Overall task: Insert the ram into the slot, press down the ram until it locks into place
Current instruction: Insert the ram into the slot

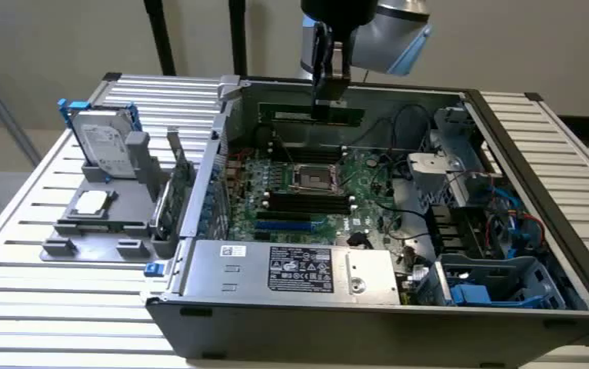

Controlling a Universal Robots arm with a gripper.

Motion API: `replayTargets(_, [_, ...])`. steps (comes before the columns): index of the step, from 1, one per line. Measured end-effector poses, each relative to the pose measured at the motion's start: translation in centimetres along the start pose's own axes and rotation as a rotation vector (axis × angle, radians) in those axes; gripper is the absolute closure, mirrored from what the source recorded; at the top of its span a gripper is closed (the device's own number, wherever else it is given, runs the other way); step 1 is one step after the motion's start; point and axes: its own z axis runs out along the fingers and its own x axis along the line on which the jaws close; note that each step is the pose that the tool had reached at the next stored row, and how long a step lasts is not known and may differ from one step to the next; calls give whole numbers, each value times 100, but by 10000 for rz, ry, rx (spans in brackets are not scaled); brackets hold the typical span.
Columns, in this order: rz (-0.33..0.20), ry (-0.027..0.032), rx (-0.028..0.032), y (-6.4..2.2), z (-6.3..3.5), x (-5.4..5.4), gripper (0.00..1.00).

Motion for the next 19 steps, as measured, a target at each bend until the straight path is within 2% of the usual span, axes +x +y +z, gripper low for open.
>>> replayTargets(14, [-1,1,0,0,3,0,86])
replayTargets(19, [-1,2,0,-15,84,1,86])
